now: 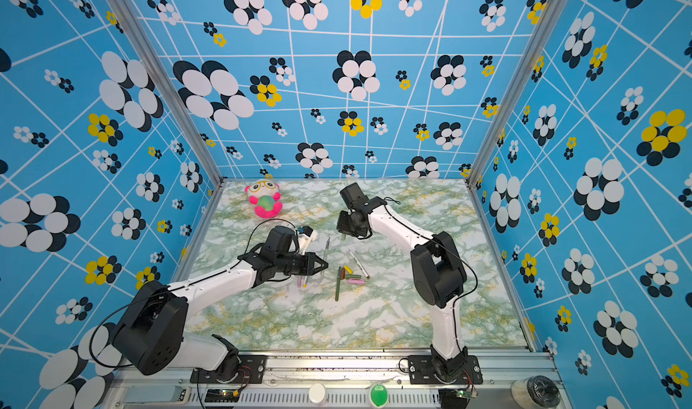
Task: Insert the pens into the pen caps
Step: 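Move the cap in the right gripper above the pen nib, then lower the cap with the right gripper onto the pen nib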
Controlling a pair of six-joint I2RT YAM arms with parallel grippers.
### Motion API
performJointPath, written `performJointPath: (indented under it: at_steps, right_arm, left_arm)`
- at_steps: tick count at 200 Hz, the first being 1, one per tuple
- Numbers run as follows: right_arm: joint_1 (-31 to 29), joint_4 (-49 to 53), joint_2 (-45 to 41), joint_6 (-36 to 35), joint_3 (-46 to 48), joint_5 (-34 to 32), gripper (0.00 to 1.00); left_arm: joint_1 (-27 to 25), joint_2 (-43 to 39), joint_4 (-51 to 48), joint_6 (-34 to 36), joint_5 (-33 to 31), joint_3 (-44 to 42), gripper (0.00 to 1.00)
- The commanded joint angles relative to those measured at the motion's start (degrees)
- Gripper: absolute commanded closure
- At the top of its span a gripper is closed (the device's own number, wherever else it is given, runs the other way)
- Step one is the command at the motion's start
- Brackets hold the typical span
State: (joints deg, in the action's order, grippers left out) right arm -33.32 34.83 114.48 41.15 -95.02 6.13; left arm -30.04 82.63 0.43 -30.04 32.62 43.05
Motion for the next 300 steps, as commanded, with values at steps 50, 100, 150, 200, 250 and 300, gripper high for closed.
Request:
performJointPath:
  at_steps: [50,100,150,200,250,300]
  right_arm:
    - [0.2,-2.6,-2.7,3.0,0.3,3.8,0.79]
    - [0.3,-3.0,-4.0,3.4,0.9,4.3,0.79]
    - [0.2,-3.2,-4.8,3.5,1.6,4.6,0.79]
    - [0.0,-4.6,-4.7,4.3,2.9,5.6,0.79]
    - [-0.4,-4.8,-4.5,4.4,2.5,5.9,0.79]
    - [-0.9,-5.1,-4.3,4.6,2.4,6.3,0.79]
  left_arm:
    - [-1.7,2.0,0.7,0.5,1.0,2.8,1.0]
    - [-2.2,3.2,0.9,0.6,0.6,3.4,1.0]
    - [-2.3,3.4,1.2,0.2,0.1,3.3,1.0]
    - [-2.3,3.4,1.3,0.2,-0.1,3.2,1.0]
    - [-2.3,3.5,1.6,0.1,-0.5,2.8,1.0]
    - [-2.3,3.6,2.0,0.0,-1.0,2.5,1.0]
